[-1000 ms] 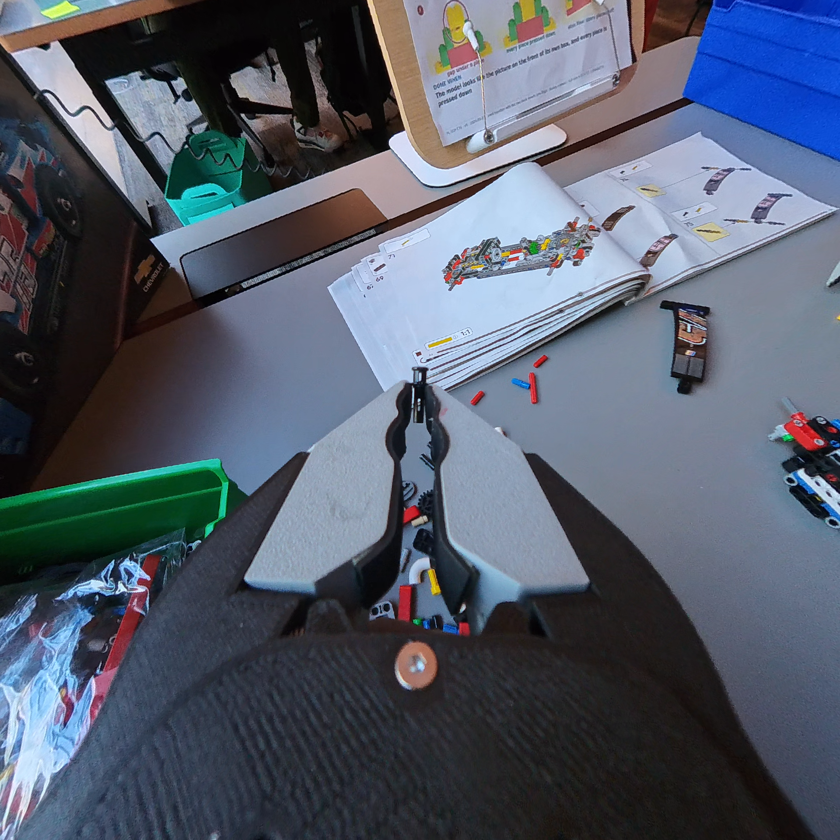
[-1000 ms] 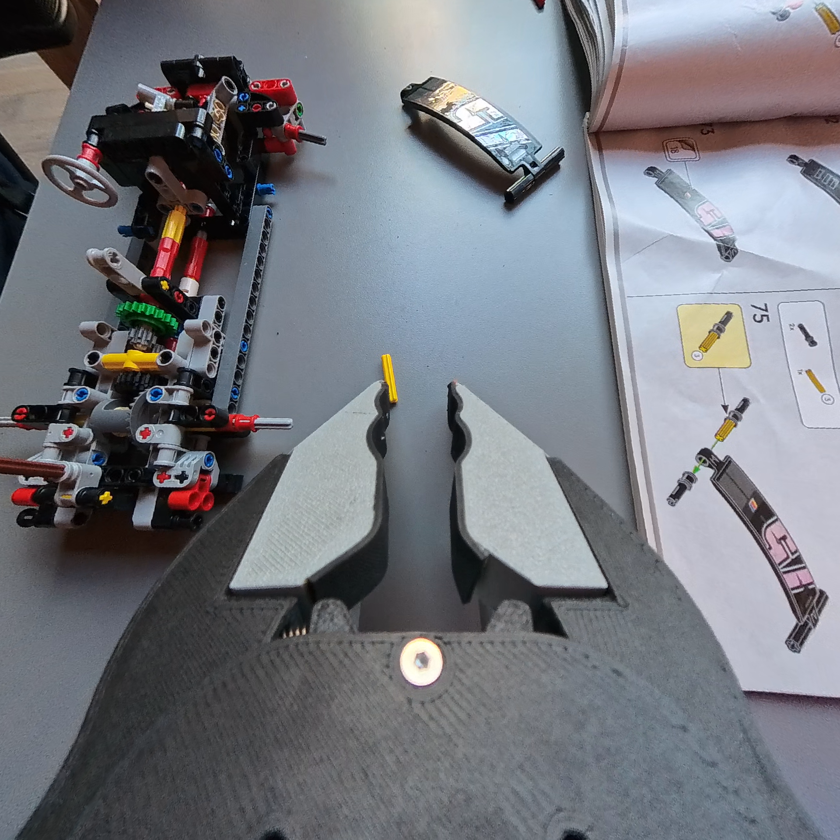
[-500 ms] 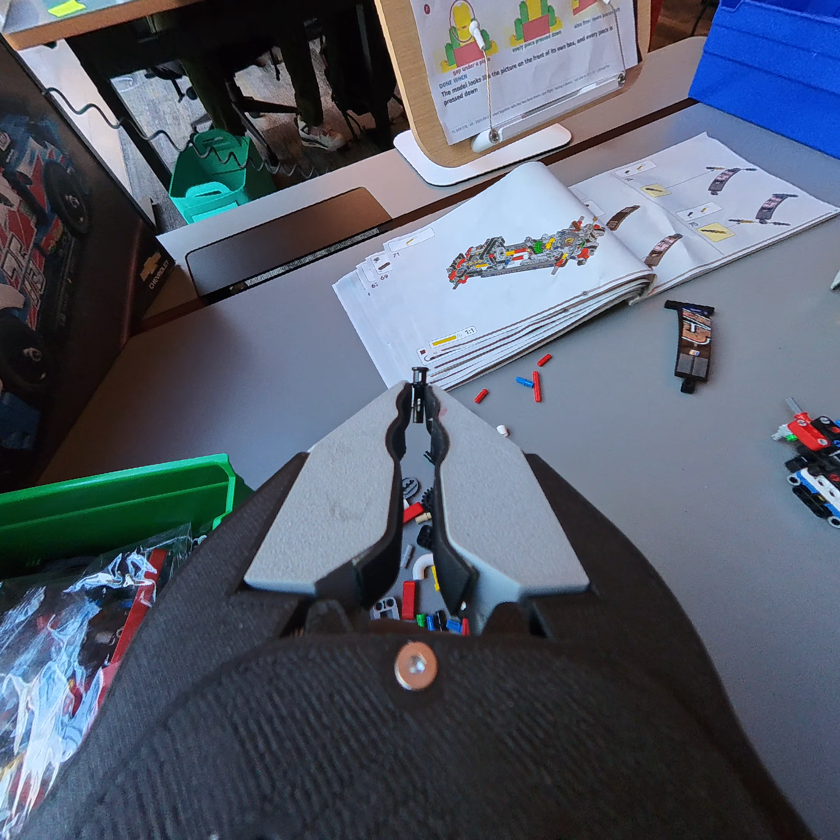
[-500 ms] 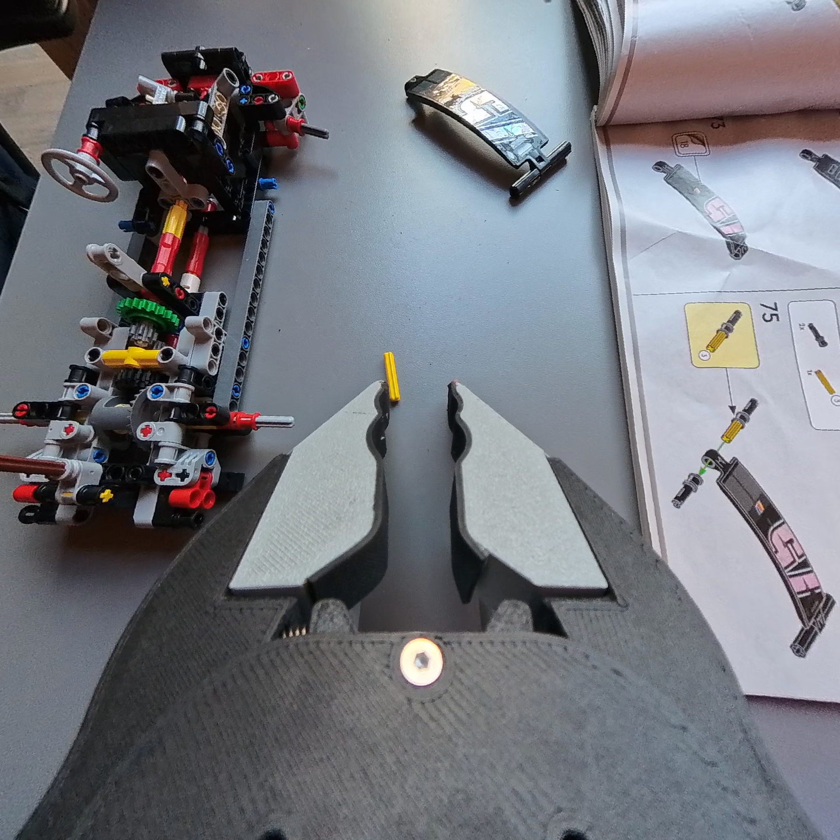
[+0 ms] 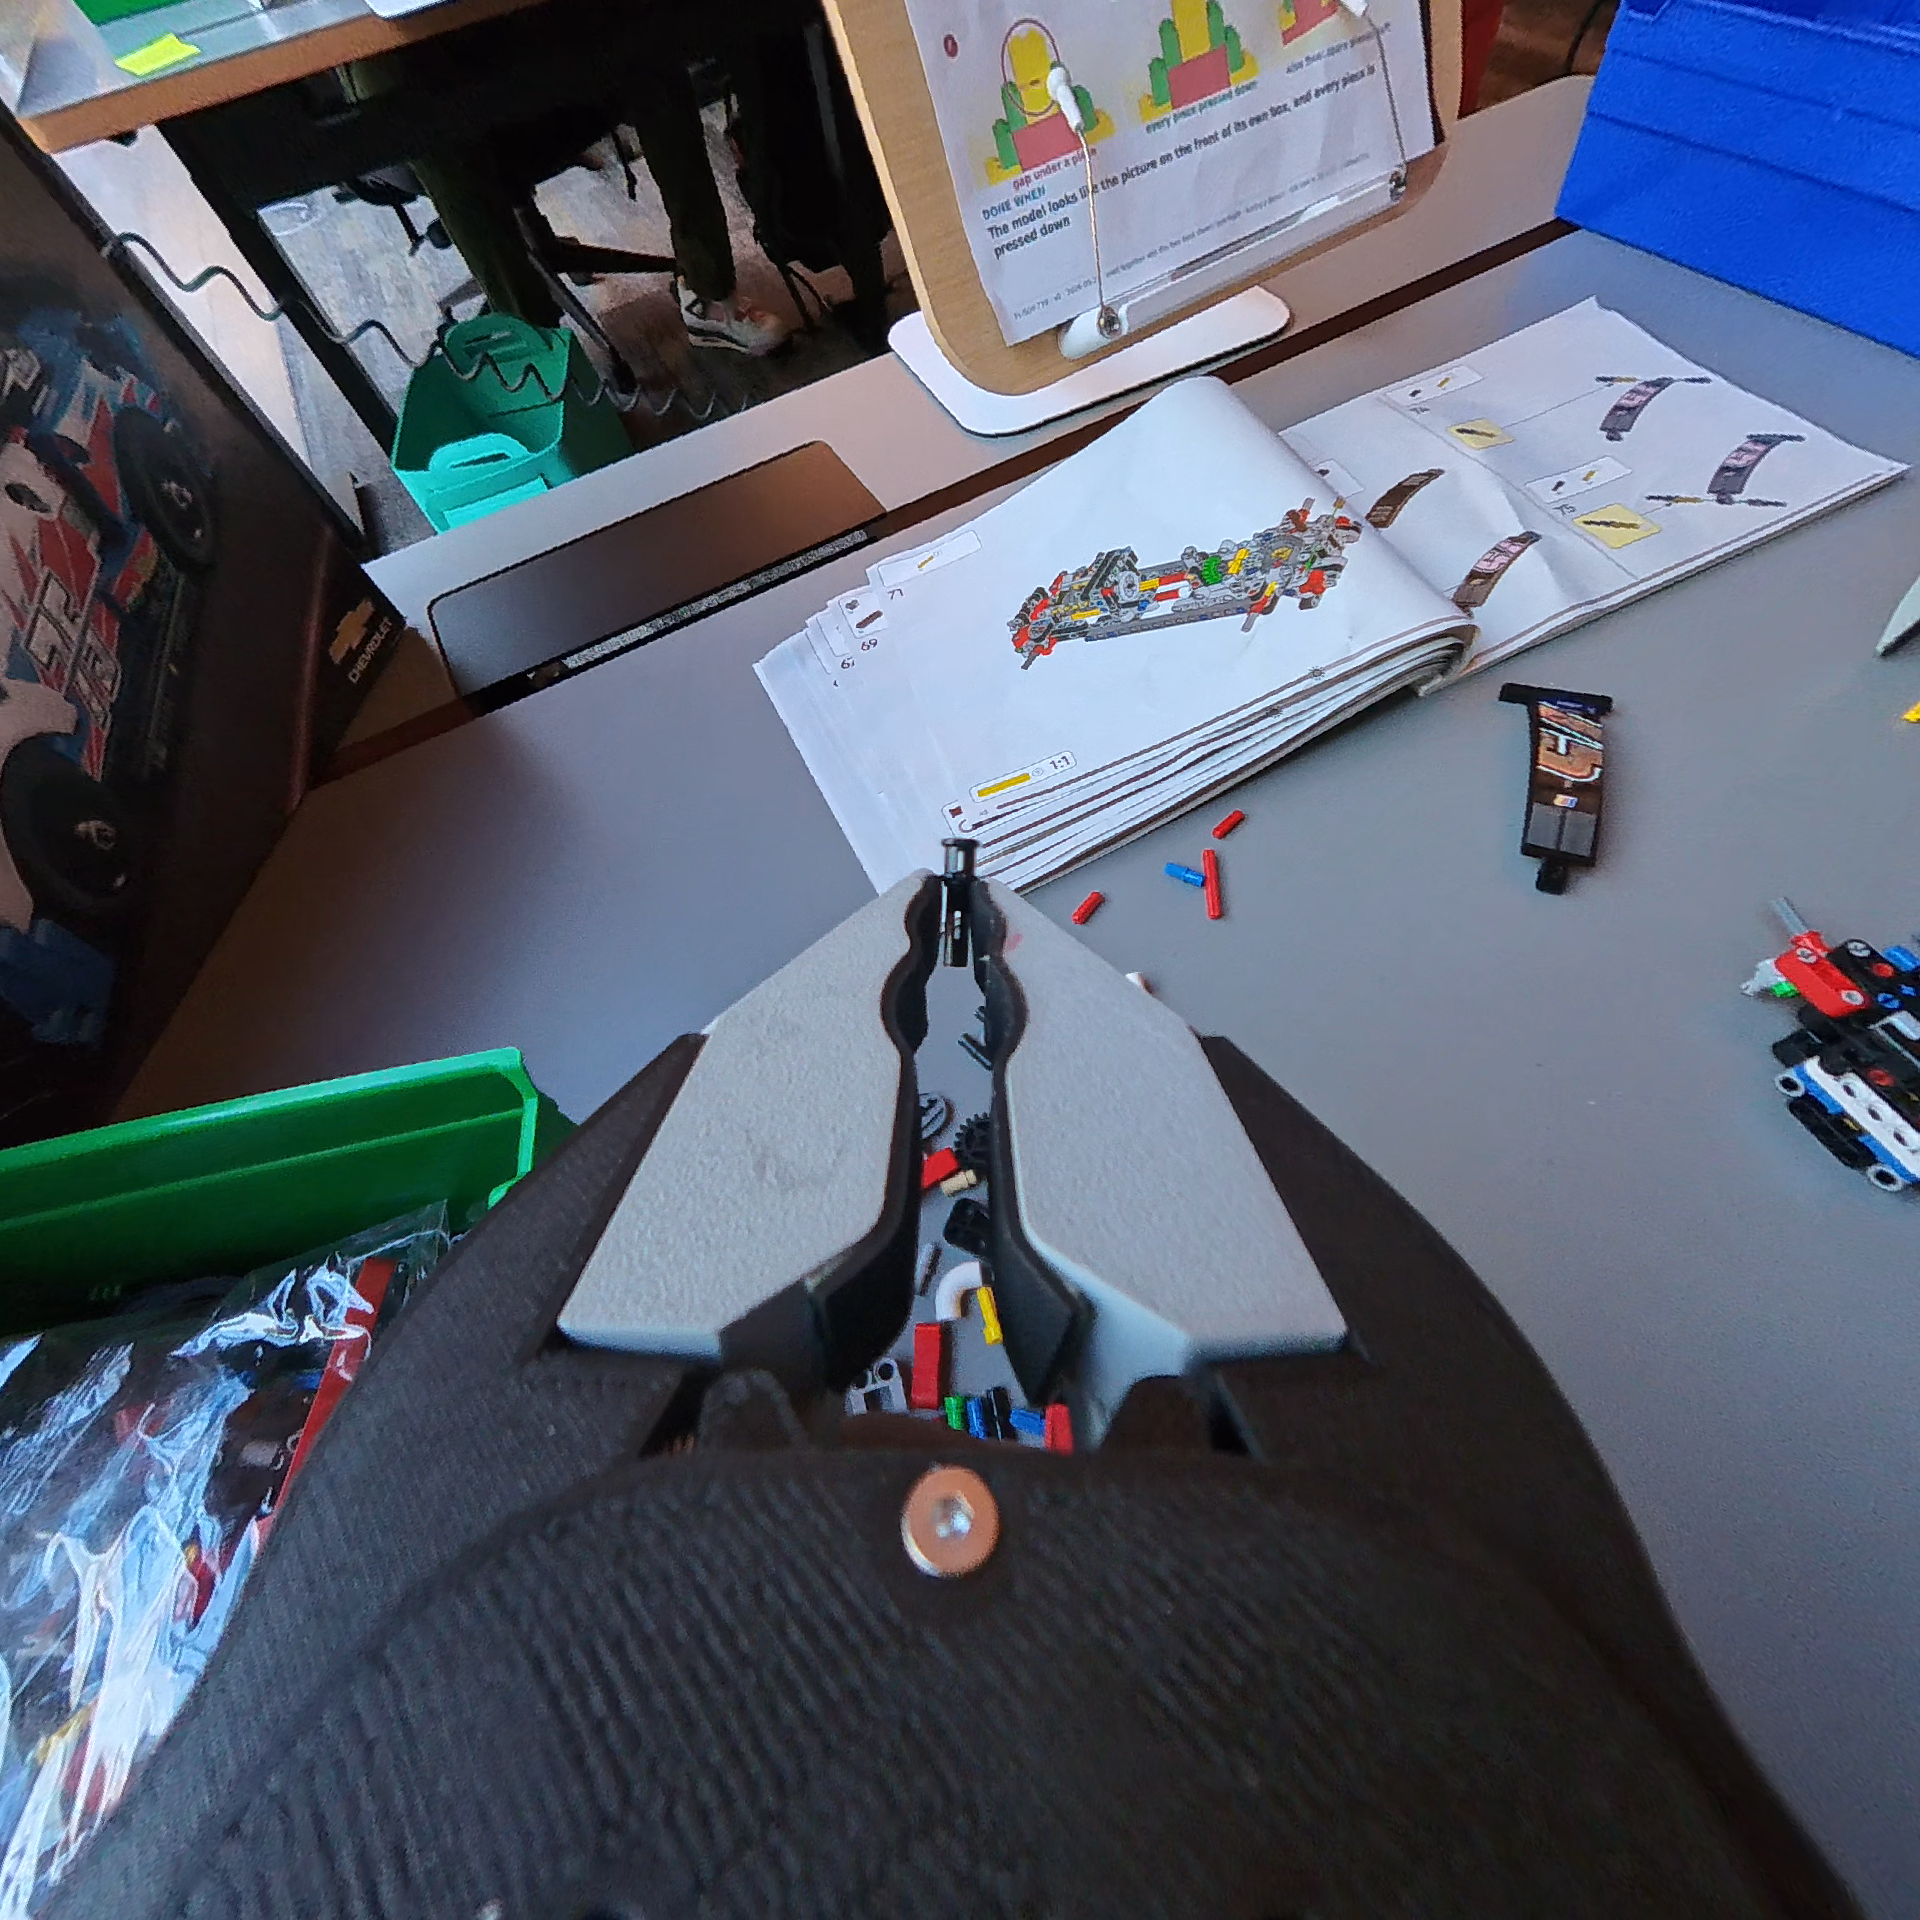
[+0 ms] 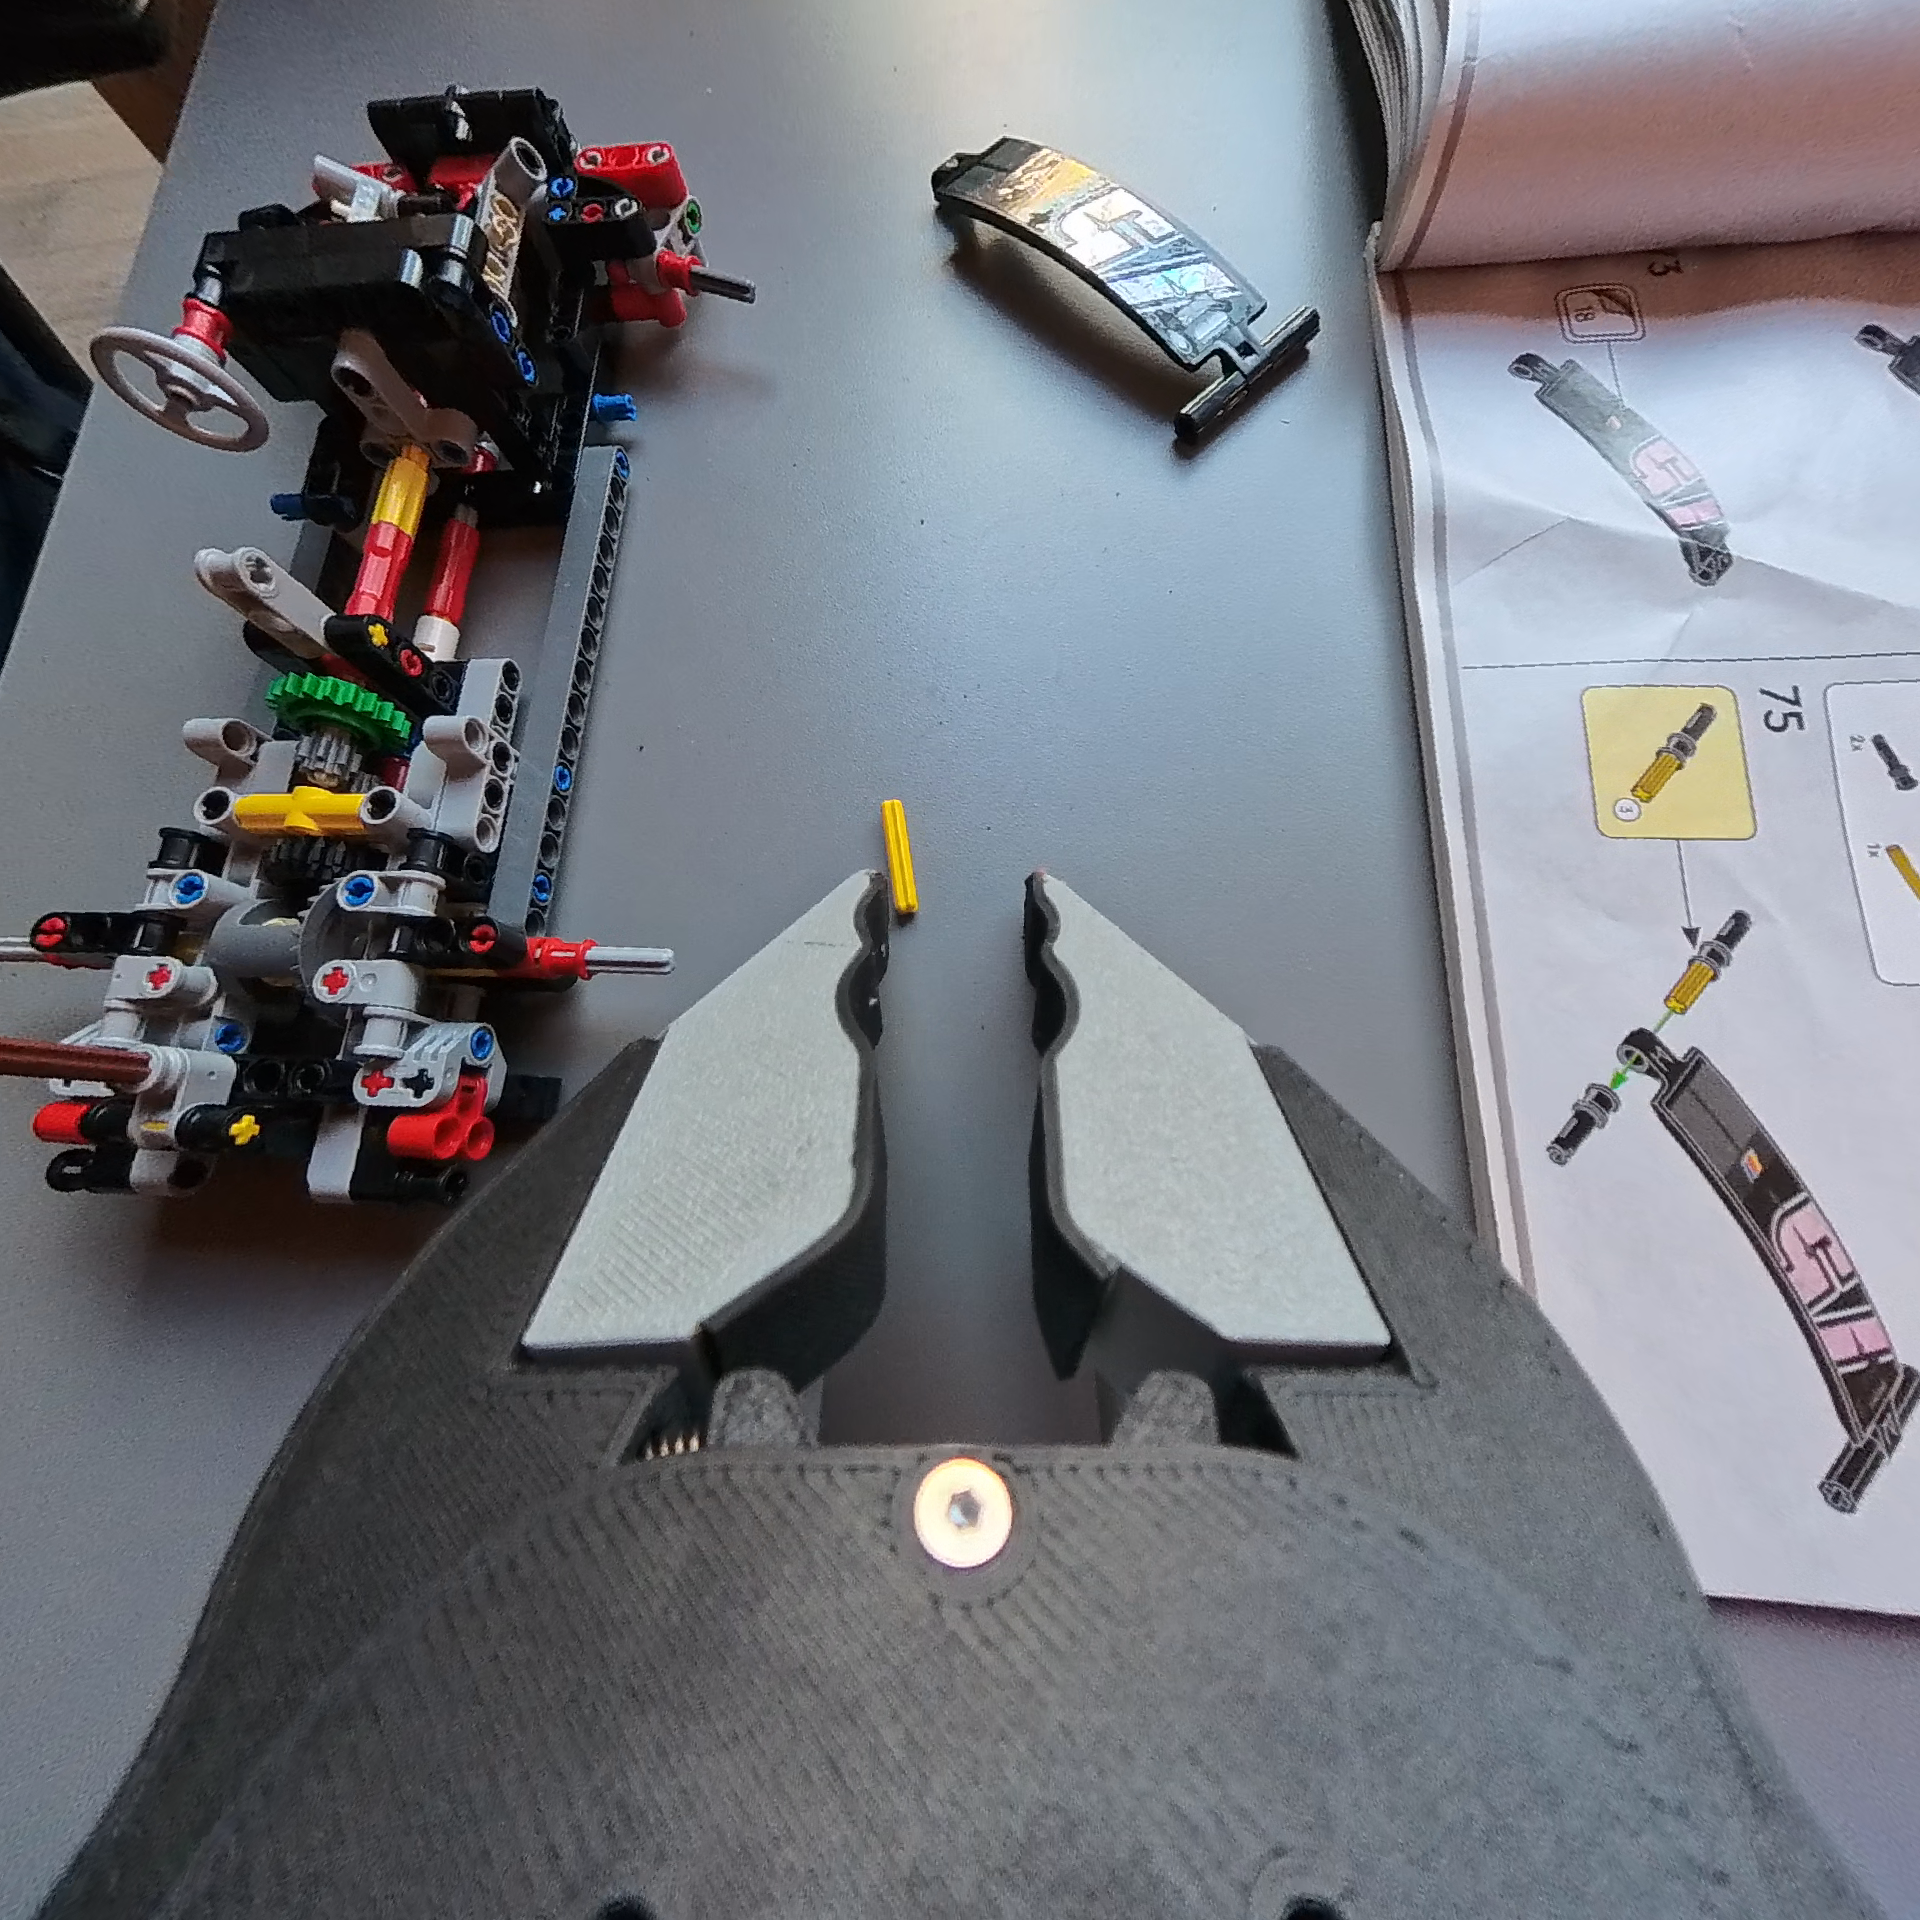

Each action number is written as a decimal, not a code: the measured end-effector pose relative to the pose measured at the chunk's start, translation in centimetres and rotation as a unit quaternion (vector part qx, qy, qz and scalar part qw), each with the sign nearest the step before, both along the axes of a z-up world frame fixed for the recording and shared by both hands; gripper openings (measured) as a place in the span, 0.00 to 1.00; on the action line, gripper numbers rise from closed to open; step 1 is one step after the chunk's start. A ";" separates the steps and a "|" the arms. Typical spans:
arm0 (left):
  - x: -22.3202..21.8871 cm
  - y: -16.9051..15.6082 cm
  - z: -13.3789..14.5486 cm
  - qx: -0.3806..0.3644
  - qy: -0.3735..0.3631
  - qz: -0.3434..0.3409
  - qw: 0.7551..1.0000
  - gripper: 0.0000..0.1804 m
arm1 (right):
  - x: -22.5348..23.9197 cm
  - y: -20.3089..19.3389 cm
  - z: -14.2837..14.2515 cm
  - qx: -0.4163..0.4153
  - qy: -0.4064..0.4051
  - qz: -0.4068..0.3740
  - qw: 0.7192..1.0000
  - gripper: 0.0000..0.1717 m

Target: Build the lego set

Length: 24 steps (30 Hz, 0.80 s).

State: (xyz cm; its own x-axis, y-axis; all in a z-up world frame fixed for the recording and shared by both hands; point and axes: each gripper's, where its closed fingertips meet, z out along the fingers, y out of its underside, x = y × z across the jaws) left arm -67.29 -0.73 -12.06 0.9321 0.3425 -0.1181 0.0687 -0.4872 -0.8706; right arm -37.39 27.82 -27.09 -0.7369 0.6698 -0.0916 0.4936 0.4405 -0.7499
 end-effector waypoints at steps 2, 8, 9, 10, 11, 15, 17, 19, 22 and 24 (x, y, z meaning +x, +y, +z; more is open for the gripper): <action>0.3 0.1 0.1 -0.004 0.000 -0.004 1.000 0.02 | 0.0 0.0 0.0 0.000 -0.001 0.001 1.000 0.14; 1.4 0.6 -0.4 -0.026 -0.001 -0.021 0.999 0.02 | 0.0 -0.1 -0.1 0.001 -0.002 0.002 1.000 0.14; 1.5 0.7 -0.6 -0.031 0.001 -0.021 0.999 0.02 | 0.0 -0.1 -0.1 0.001 -0.003 0.003 1.000 0.14; 1.5 0.7 -0.6 -0.034 0.003 -0.021 0.999 0.02 | 0.0 -0.1 -0.1 0.002 -0.003 0.003 1.000 0.14; 1.6 0.8 -0.7 -0.036 0.003 -0.022 0.999 0.02 | 0.0 -0.1 -0.1 0.002 -0.004 0.003 1.000 0.14; 2.7 1.5 -1.1 -0.038 -0.010 -0.044 0.998 0.01 | 0.0 -0.1 -0.1 -0.001 -0.007 0.003 1.000 0.14; 4.2 2.9 -1.9 -0.036 -0.034 -0.075 0.996 0.01 | 0.0 -0.1 -0.1 -0.002 -0.008 0.002 1.000 0.14; 6.3 4.9 -3.5 -0.043 -0.060 -0.111 0.991 0.01 | -0.1 -0.1 -0.1 -0.004 -0.009 0.001 1.000 0.14; 9.8 8.3 -6.6 -0.077 -0.081 -0.162 0.981 0.01 | -0.1 -0.1 -0.1 -0.002 -0.007 0.001 1.000 0.15; 13.0 10.9 -8.4 -0.084 -0.104 -0.207 0.969 0.01 | -0.2 -0.2 -0.1 0.000 -0.006 0.001 1.000 0.15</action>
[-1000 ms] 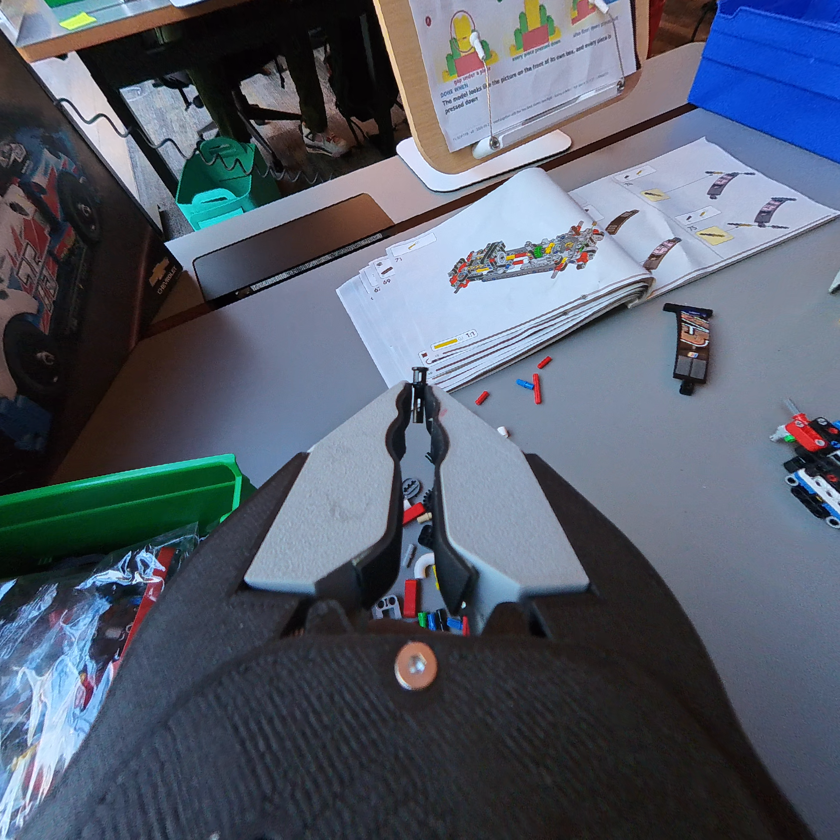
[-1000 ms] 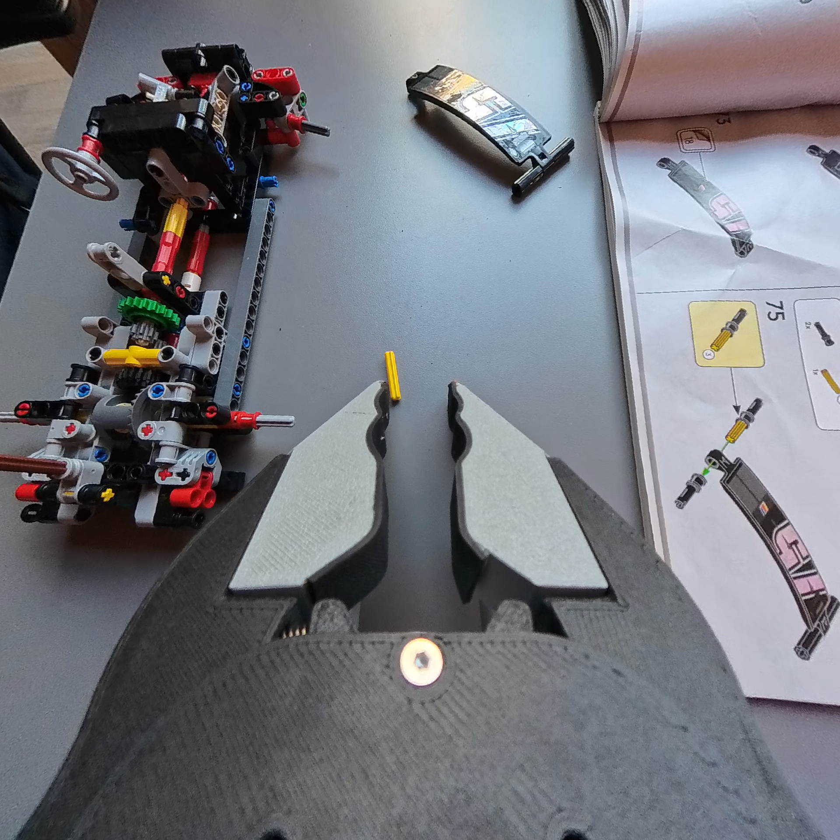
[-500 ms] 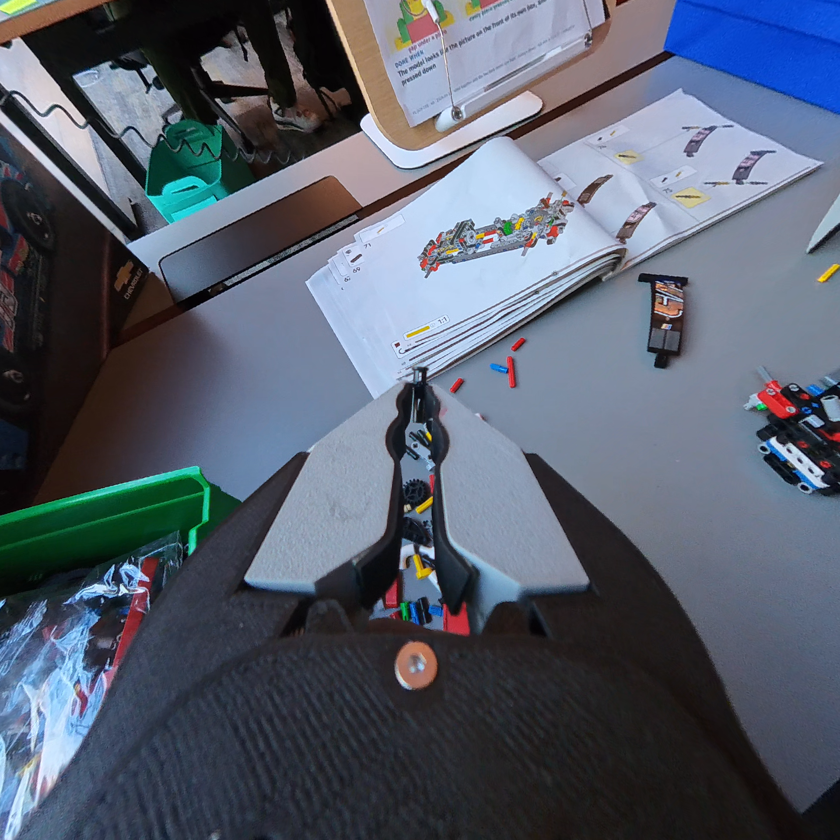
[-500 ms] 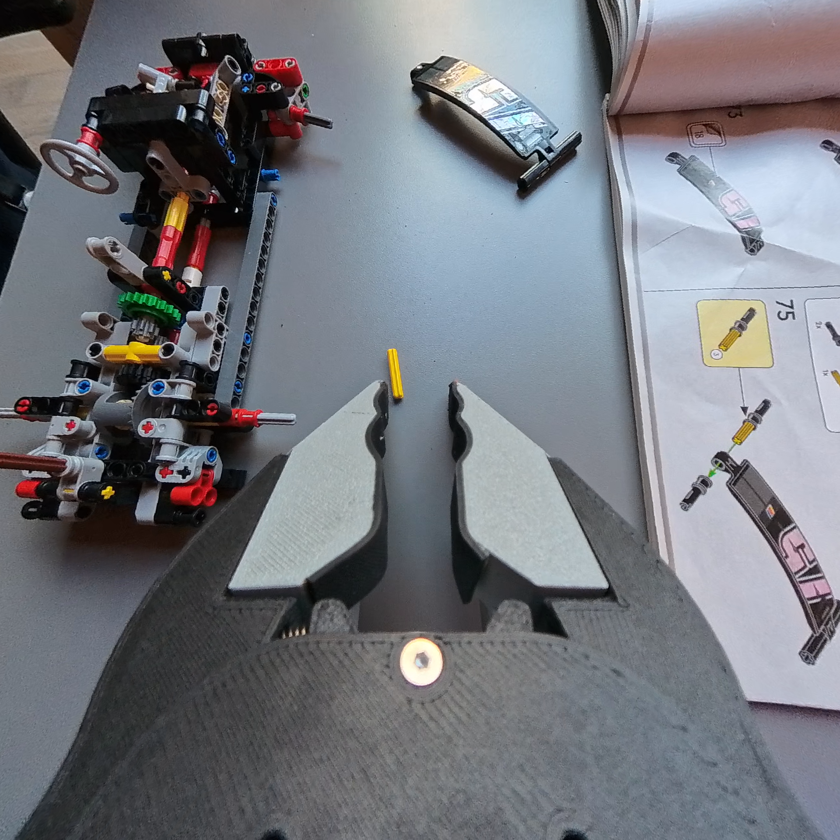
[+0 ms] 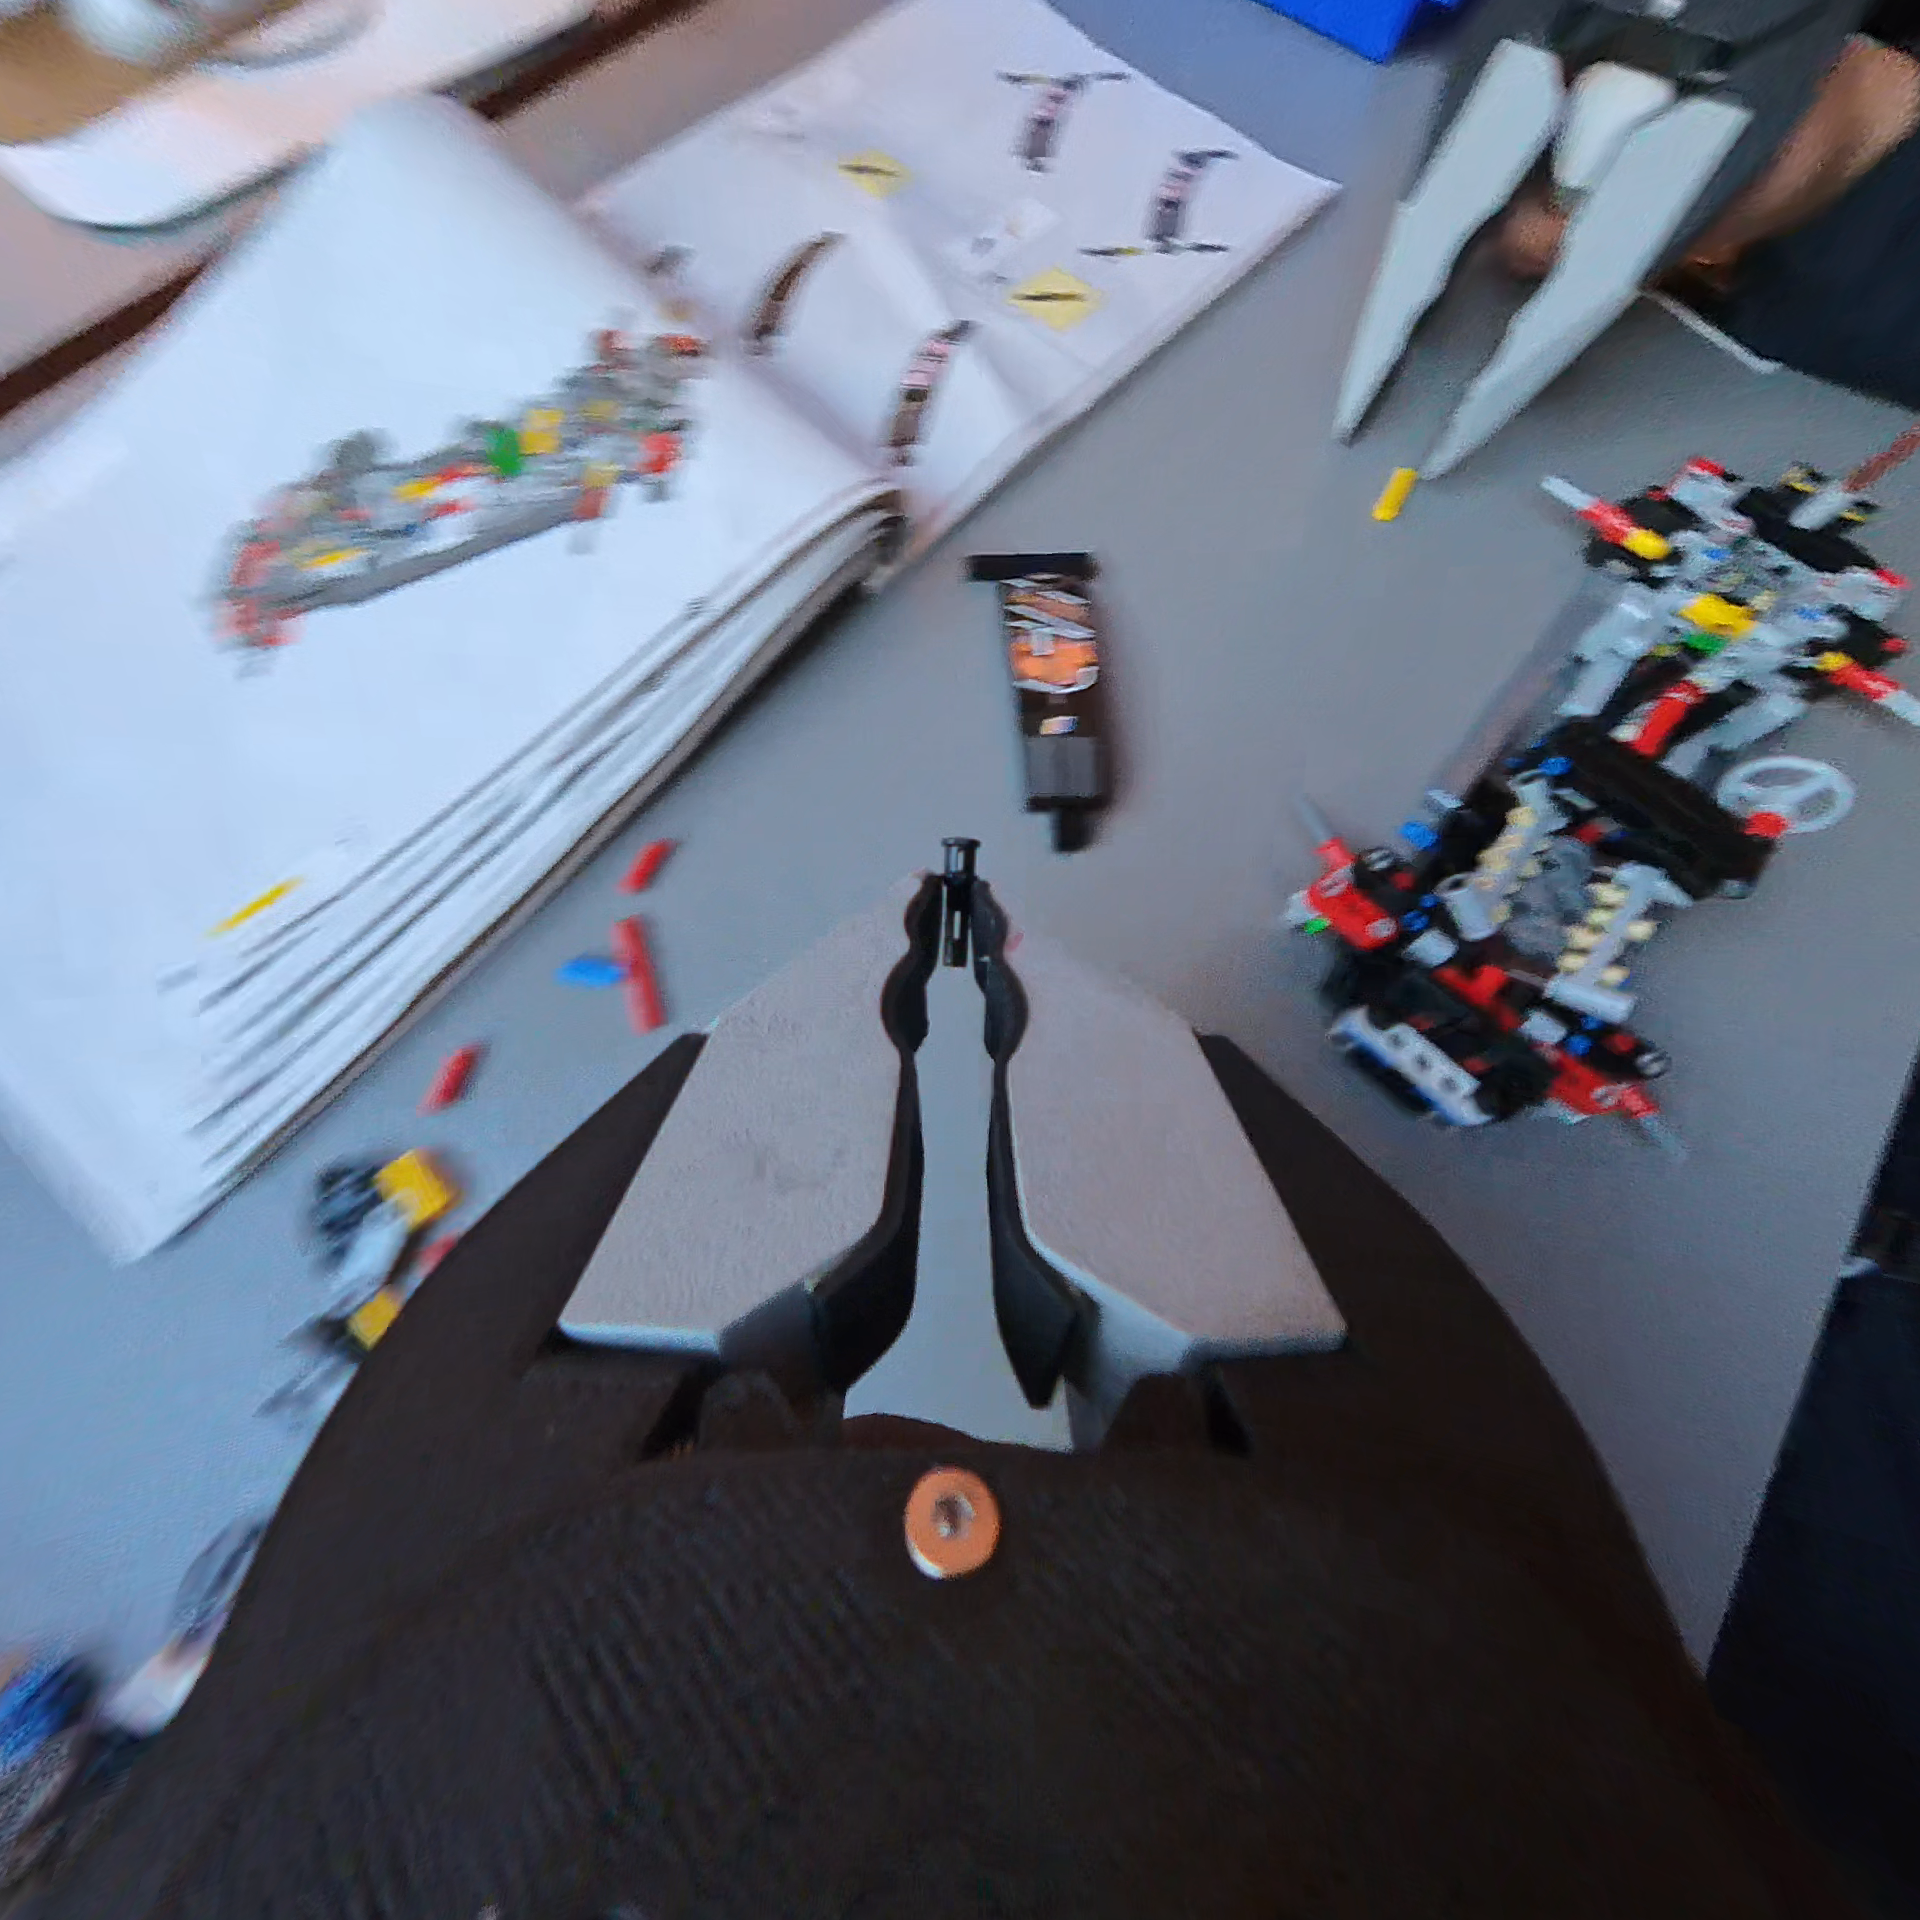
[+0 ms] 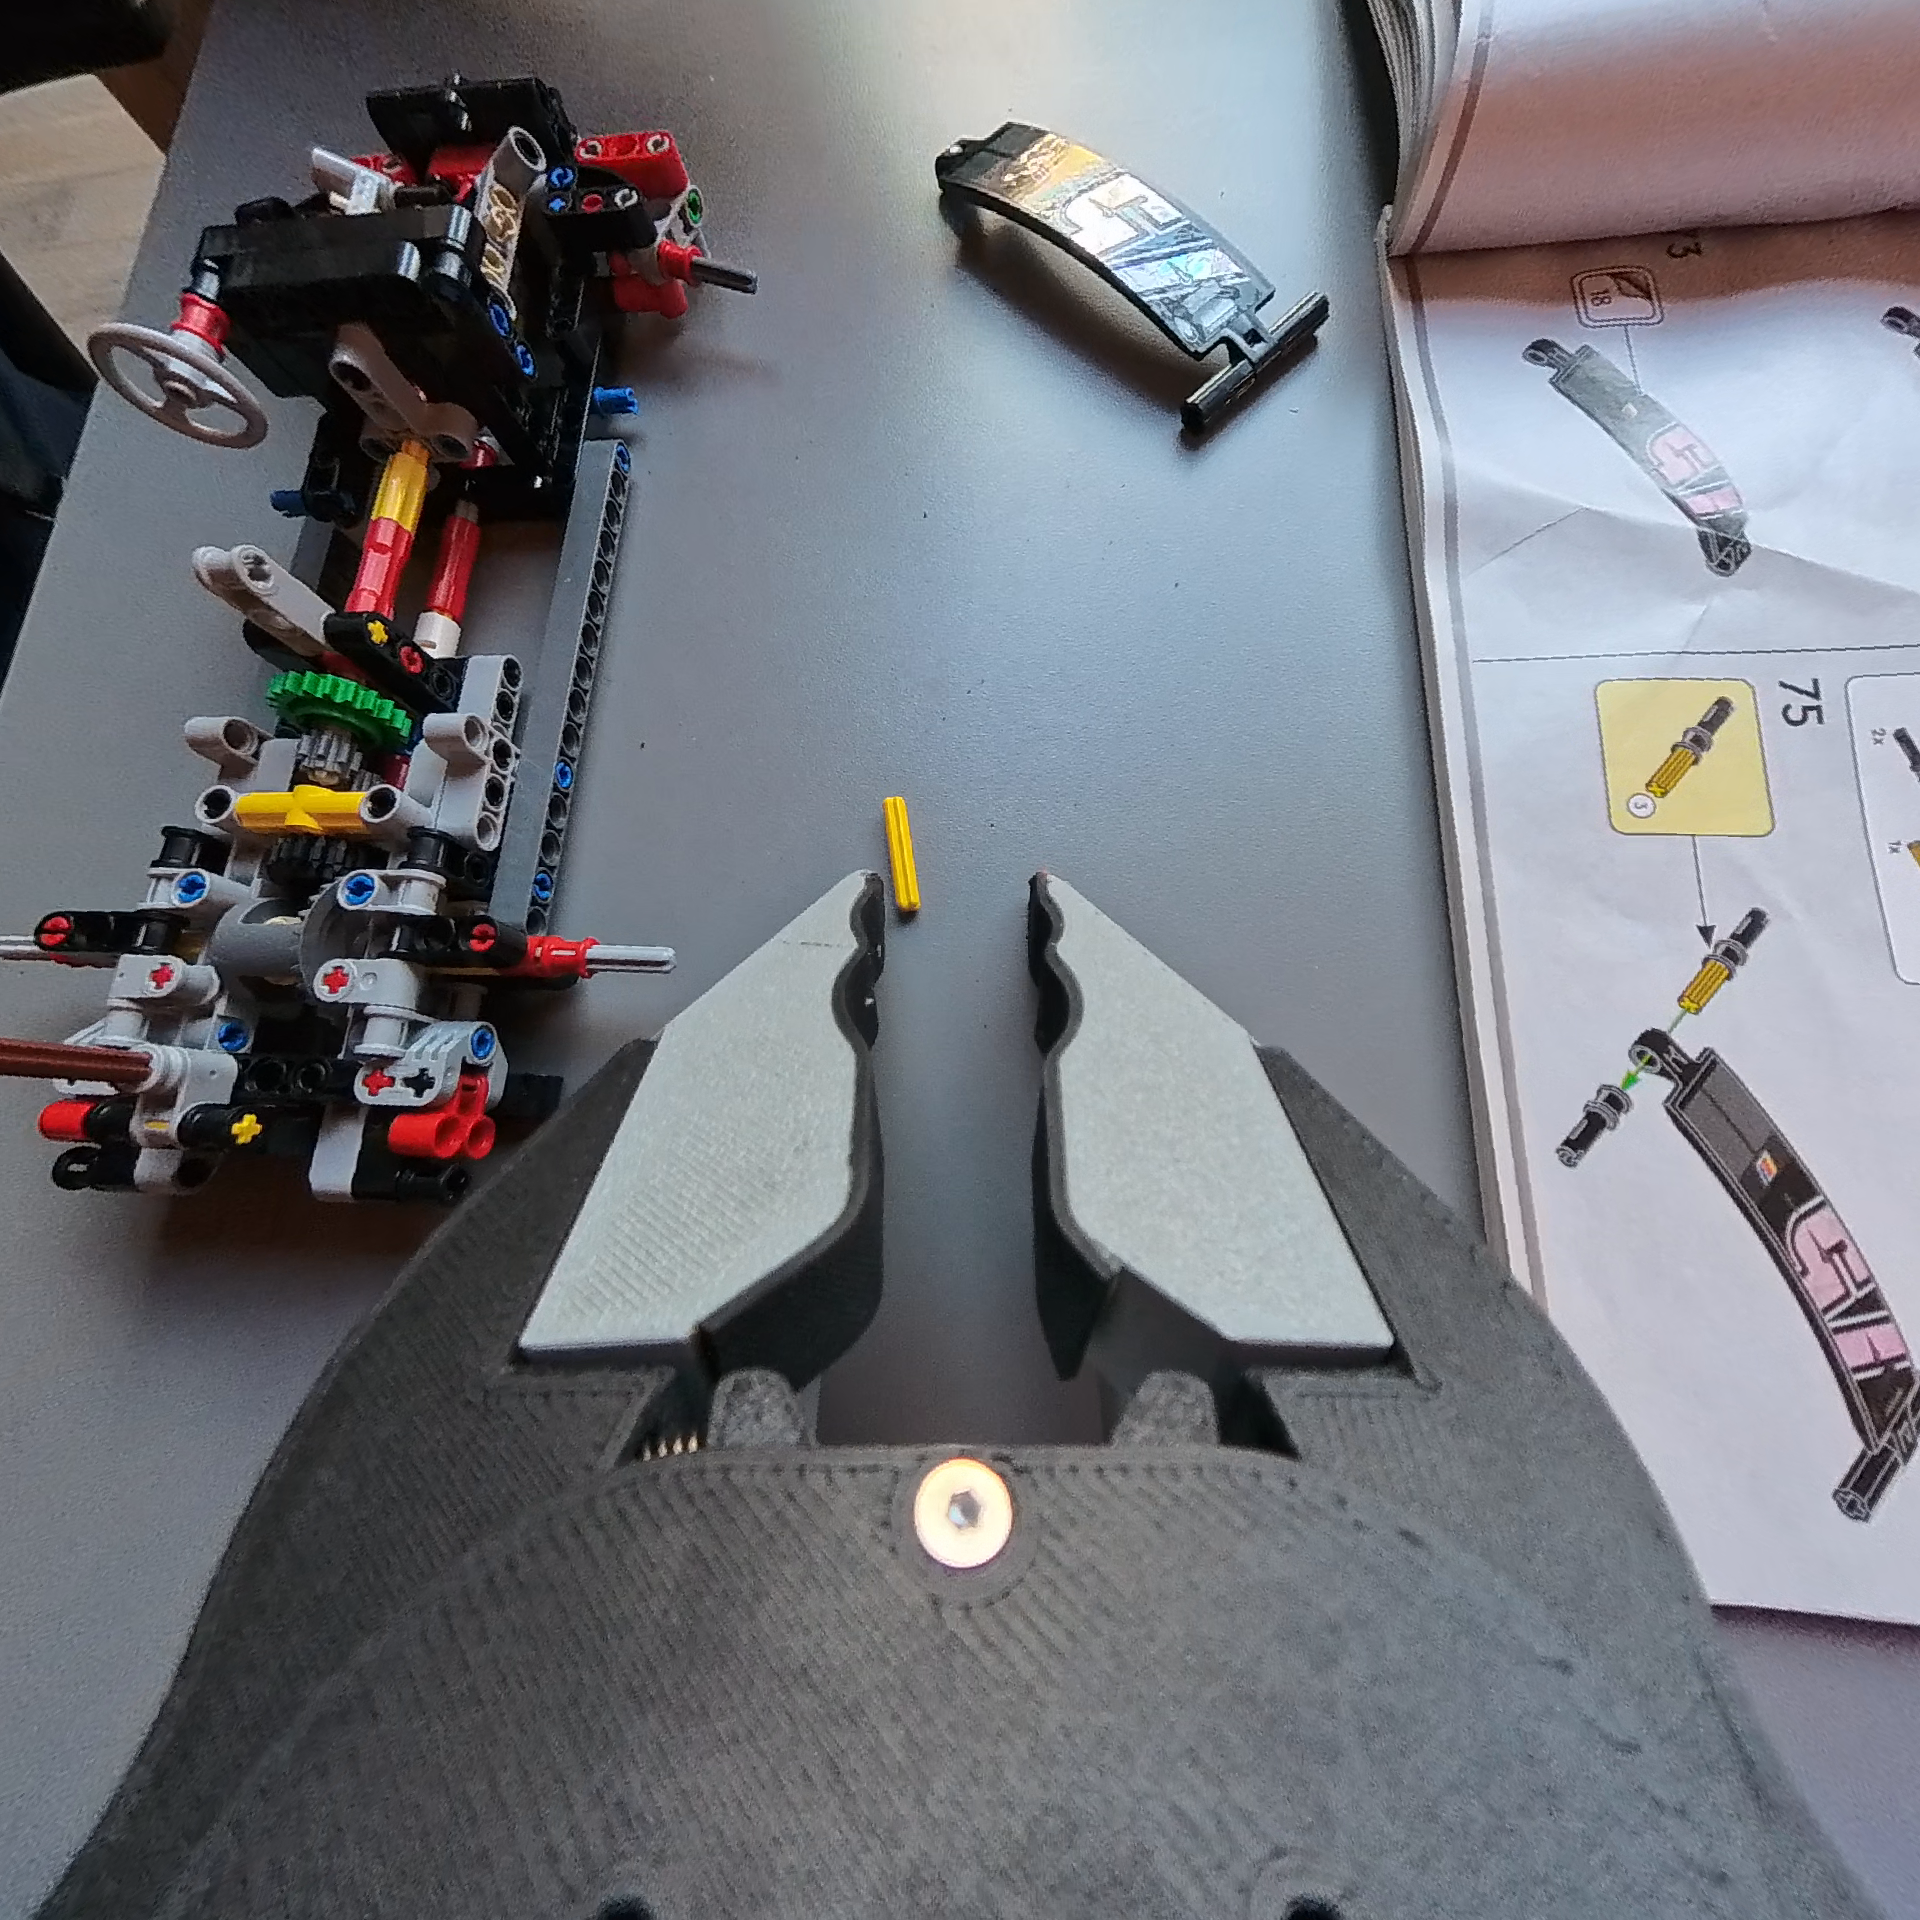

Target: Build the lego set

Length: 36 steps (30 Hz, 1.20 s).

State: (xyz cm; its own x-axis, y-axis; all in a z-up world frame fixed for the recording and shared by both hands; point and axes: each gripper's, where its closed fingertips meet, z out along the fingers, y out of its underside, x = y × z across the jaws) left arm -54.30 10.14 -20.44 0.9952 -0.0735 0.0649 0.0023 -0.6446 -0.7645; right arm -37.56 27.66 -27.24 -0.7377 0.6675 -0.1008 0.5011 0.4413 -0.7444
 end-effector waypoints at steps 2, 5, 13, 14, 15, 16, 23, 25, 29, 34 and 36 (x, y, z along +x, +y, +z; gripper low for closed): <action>3.2 2.1 -2.0 -0.018 -0.022 -0.042 0.999 0.01 | 0.0 0.0 0.0 -0.001 0.000 0.000 1.000 0.15; 5.0 4.6 -4.9 -0.063 0.016 -0.060 0.996 0.01 | 0.0 -0.1 0.0 -0.001 0.000 0.002 1.000 0.15; 8.4 8.5 -4.9 -0.066 0.005 -0.112 0.991 0.04 | 0.0 -0.4 0.0 0.003 0.005 0.012 1.000 0.15; 8.4 8.5 -4.9 -0.068 0.001 -0.111 0.991 0.06 | 0.0 -0.5 0.0 0.002 0.004 0.013 1.000 0.15; 8.4 8.5 -4.9 -0.069 -0.004 -0.111 0.991 0.08 | 0.0 -0.5 0.0 0.002 0.003 0.014 1.000 0.15; 8.3 8.5 -4.8 -0.067 -0.006 -0.110 0.992 0.09 | 0.0 -0.5 0.0 0.001 0.002 0.015 1.000 0.15; 6.7 8.1 -1.7 -0.043 -0.014 -0.113 0.993 0.13 | -0.2 -0.6 -0.1 0.002 0.003 0.015 1.000 0.15; 6.9 8.1 -2.1 -0.058 -0.019 -0.123 0.991 0.11 | -0.2 -0.6 -0.1 0.001 0.002 0.015 1.000 0.15; 7.6 8.2 -4.2 -0.093 -0.005 -0.128 0.987 0.10 | -0.4 -0.6 -0.1 0.002 0.003 0.012 1.000 0.14; 8.9 9.0 -5.7 -0.102 0.031 -0.140 0.984 0.13 | -1.2 -0.8 1.3 -0.017 0.048 -0.004 0.999 0.11; 9.5 9.6 -5.8 -0.097 0.053 -0.153 0.982 0.14 | -2.3 -1.1 3.1 -0.059 0.074 -0.032 0.995 0.10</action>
